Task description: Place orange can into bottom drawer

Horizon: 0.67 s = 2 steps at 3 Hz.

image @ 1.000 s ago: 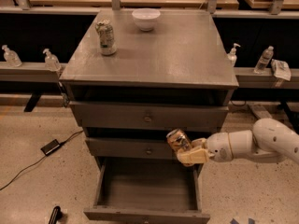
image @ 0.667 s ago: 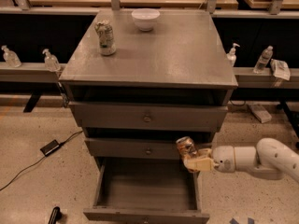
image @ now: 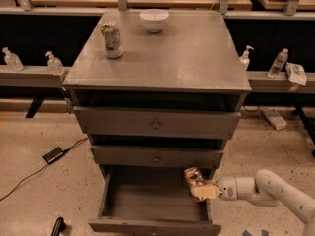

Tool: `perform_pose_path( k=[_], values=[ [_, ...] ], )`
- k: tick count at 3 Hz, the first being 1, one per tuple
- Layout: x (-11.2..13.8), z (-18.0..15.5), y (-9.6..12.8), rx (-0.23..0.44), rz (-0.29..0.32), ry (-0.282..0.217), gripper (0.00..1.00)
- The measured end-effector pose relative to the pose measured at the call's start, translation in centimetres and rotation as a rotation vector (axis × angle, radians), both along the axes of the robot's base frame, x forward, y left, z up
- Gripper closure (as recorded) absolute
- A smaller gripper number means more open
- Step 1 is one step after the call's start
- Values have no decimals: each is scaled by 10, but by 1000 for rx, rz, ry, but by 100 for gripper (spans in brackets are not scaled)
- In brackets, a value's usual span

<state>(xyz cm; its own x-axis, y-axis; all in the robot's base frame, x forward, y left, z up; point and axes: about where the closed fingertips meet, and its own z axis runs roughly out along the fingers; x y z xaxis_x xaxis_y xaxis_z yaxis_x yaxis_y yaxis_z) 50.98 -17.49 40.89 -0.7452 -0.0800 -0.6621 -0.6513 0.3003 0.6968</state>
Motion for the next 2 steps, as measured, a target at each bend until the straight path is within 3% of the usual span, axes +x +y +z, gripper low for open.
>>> perform_pose_path(
  k=[1, 2],
  values=[
    [-10, -64, 13, 29, 0, 99, 100],
    [-8, -97, 26, 24, -8, 141, 100]
  ],
)
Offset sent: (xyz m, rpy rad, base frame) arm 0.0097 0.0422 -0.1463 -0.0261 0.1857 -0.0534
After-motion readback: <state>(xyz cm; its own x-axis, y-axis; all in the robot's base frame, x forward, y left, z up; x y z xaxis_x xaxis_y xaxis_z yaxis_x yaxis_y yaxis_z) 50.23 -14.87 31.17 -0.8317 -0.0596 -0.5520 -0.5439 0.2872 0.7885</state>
